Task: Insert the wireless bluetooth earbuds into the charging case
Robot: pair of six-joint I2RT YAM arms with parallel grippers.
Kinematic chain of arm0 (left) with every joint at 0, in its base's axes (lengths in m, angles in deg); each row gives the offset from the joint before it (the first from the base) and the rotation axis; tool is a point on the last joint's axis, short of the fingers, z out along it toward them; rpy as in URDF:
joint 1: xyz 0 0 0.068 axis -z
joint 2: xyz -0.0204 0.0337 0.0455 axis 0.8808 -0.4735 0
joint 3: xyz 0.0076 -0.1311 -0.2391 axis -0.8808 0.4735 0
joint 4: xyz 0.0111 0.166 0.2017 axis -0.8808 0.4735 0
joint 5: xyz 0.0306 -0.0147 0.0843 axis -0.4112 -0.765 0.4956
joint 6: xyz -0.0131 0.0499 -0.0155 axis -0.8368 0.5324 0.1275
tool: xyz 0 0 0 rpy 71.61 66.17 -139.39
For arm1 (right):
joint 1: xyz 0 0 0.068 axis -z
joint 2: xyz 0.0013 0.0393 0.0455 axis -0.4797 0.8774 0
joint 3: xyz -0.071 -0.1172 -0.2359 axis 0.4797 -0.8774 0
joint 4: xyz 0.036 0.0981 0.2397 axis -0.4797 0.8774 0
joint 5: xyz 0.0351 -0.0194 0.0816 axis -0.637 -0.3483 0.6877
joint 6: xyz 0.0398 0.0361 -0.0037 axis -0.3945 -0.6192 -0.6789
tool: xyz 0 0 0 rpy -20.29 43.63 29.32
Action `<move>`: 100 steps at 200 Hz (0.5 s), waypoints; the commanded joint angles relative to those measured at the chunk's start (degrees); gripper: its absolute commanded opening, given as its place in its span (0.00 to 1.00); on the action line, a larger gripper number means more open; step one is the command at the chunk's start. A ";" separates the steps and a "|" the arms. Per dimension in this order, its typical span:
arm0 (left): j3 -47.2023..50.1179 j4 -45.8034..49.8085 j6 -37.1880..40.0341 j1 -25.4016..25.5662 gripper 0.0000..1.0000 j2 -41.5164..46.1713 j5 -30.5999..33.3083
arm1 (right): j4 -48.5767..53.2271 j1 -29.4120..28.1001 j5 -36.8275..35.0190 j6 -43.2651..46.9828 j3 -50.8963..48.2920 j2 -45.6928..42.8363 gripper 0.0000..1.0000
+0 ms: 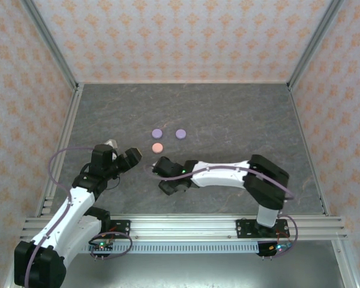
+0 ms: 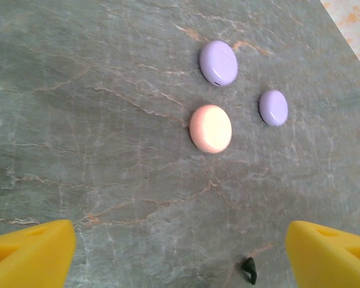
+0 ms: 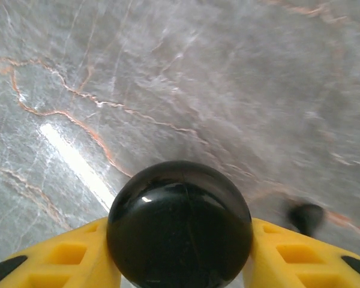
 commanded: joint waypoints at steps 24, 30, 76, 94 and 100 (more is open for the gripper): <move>-4.91 -2.54 4.85 -0.38 0.89 -1.24 -11.79 | -14.21 3.05 -5.08 3.57 -12.29 -15.78 0.47; -5.15 -3.63 4.64 -0.35 0.89 -1.82 -13.57 | -15.64 3.48 -5.34 4.27 -13.85 -17.72 0.47; -6.72 -9.74 2.15 0.97 0.88 -6.30 -21.87 | -25.24 8.84 -4.01 9.05 -24.13 -30.22 0.47; -7.51 -12.14 1.47 2.25 0.88 -7.75 -23.90 | -28.27 10.57 -2.60 11.70 -27.13 -34.28 0.47; -7.87 -12.91 1.34 2.88 0.88 -8.32 -24.58 | -29.28 11.12 -2.13 12.54 -28.01 -35.58 0.47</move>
